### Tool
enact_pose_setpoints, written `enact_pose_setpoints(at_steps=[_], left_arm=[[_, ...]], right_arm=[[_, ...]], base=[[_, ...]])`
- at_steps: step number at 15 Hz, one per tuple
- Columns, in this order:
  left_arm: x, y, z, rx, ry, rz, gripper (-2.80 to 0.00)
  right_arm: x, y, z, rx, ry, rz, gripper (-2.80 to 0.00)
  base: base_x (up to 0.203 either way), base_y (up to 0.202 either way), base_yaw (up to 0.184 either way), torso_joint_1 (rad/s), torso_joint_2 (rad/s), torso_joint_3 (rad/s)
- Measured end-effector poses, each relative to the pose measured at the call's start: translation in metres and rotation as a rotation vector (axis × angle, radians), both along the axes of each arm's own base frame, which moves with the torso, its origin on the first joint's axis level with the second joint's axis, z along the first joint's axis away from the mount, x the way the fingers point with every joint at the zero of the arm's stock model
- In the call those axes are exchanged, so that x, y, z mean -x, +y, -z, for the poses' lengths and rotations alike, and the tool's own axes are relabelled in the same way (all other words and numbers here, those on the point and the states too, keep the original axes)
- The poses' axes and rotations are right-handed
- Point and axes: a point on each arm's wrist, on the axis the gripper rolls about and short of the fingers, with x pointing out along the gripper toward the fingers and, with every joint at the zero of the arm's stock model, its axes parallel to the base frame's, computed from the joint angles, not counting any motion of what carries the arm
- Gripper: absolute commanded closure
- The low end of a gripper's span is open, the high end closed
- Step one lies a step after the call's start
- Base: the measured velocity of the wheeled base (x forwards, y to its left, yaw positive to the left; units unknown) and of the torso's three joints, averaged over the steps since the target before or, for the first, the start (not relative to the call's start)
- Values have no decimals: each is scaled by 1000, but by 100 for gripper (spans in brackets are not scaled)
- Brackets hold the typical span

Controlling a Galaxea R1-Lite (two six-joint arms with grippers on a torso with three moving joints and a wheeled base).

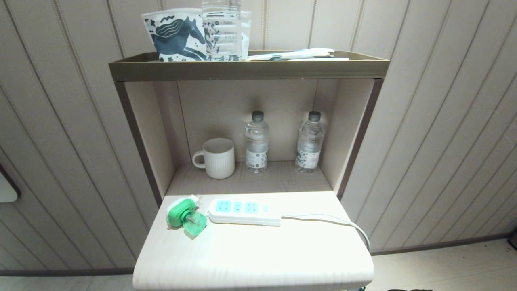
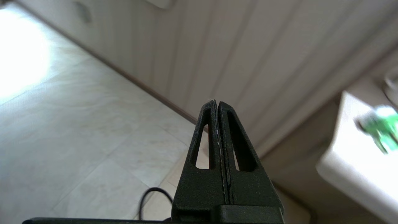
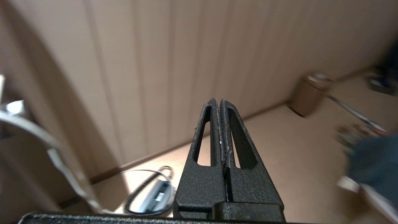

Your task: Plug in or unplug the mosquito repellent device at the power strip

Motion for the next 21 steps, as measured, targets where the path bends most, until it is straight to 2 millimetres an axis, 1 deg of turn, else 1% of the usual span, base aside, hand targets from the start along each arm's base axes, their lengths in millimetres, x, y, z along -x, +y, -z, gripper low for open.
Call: enact_pose_setpoints(at_steps=[2,5,6,8,9,11,13,21], left_arm=[[-14,-2,16,-36,21,126,0],[-52,-5,57,-163,45,292,0],[-68,-5,75,-201,45,326,0],[-94,-6,107,-260,0,397,0],[-102,-8,116,-291,-70,456,0],[-108,-10,120,-326,-178,547,0],[-110,-11,127,-295,-162,566,0],[-110,-10,130,-263,-167,564,0]], right_arm=[[-1,2,22,-34,-15,-114,0],[-4,5,34,-80,-73,-265,0],[-8,6,41,-77,-59,-289,0],[-13,7,55,-58,-32,-347,0],[-15,8,57,-45,-29,-394,0],[-18,10,66,-29,2,-463,0],[-20,11,70,17,3,-498,0],[-22,11,74,-12,7,-495,0]], base=[[0,0,0,0,0,0],[0,0,0,0,0,0],[0,0,0,0,0,0],[0,0,0,0,0,0],[0,0,0,0,0,0],[0,0,0,0,0,0],[0,0,0,0,0,0],[0,0,0,0,0,0]])
